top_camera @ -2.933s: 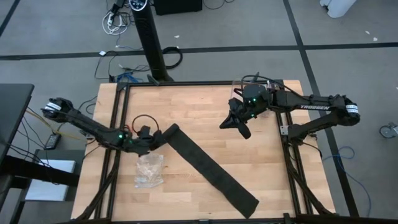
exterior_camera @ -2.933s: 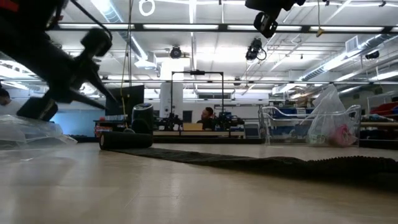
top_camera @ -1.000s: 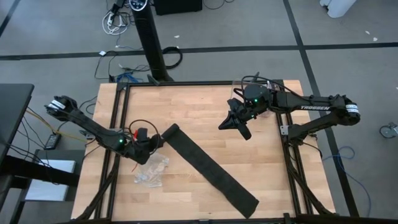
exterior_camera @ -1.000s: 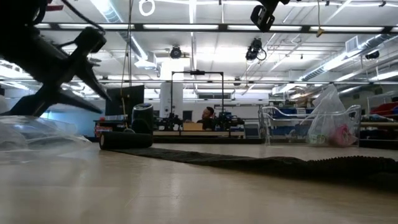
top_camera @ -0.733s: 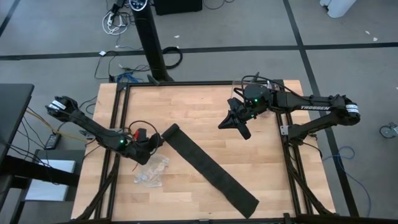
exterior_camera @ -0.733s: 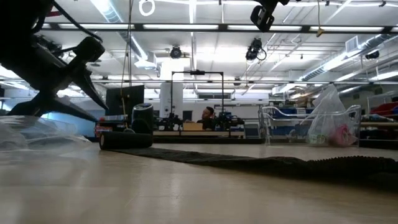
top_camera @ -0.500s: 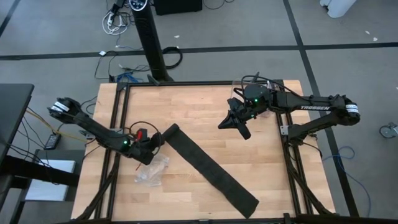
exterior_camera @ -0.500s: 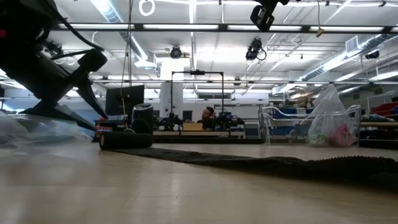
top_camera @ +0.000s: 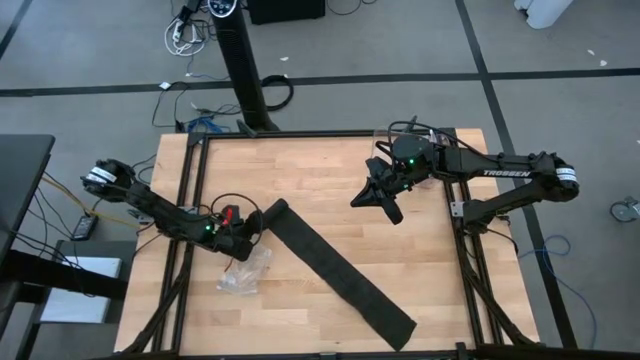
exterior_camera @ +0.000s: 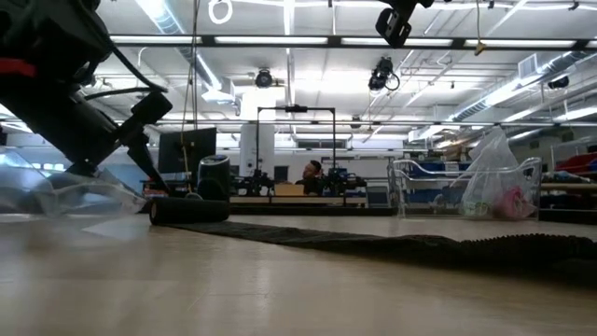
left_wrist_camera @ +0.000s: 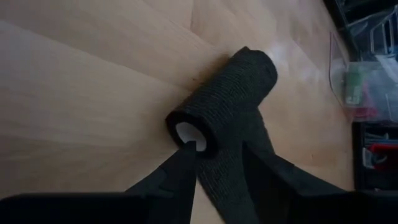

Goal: Roll bandage
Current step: Roll the black bandage

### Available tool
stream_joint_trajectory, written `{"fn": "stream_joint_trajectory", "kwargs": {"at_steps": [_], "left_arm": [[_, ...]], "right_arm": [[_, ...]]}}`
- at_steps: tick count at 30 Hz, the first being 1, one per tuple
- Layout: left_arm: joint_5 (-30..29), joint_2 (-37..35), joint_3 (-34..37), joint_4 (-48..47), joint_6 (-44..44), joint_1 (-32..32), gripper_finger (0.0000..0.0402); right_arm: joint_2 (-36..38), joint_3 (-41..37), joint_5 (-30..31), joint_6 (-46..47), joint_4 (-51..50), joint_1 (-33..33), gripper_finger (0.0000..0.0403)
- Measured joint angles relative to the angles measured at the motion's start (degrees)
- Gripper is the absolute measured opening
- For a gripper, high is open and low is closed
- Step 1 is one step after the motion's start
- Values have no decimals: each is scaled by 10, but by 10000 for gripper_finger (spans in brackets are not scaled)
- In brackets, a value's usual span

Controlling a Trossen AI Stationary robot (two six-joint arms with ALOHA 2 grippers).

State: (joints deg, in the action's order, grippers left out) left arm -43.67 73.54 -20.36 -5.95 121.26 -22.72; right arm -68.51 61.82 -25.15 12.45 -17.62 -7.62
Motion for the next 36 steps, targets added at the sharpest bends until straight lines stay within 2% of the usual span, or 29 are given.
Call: {"fn": "stream_joint_trajectory", "kwargs": {"at_steps": [10, 24, 30, 36], "left_arm": [[-11, 0, 0, 4, -19, 11, 138], [-12, 0, 0, 6, -73, 77, 138], [18, 0, 0, 37, -117, 95, 138], [24, 2, 0, 49, -145, 119, 137]], "right_arm": [[0, 0, 0, 1, 0, 0, 7], [0, 0, 0, 1, 0, 0, 6], [0, 0, 0, 1, 0, 0, 5], [0, 0, 0, 1, 0, 0, 7]]}}
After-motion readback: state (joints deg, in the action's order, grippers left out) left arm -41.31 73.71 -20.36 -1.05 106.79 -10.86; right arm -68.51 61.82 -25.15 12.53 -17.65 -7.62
